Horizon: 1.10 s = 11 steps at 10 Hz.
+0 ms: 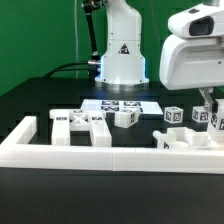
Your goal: Assemble chair
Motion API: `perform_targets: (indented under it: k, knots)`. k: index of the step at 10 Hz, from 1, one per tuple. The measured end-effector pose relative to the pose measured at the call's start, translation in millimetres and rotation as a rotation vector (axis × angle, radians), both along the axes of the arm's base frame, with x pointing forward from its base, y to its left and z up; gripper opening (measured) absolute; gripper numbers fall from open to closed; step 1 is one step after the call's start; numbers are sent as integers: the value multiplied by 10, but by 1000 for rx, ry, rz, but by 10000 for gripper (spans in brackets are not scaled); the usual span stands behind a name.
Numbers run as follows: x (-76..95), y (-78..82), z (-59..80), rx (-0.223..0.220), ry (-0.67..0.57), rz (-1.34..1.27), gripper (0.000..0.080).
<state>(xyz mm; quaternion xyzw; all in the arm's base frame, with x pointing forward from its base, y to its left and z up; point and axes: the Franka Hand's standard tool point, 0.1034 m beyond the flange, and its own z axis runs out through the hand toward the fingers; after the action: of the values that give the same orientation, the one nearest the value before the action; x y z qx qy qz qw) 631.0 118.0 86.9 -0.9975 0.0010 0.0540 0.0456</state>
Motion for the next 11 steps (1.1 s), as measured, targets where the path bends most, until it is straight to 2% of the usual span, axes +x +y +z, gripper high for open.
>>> perform_targets:
  k: [4,11]
  knots:
    - [-16,51,-1,-31,19,-433,291]
    - [-26,34,-3,-105,65,-1082,291]
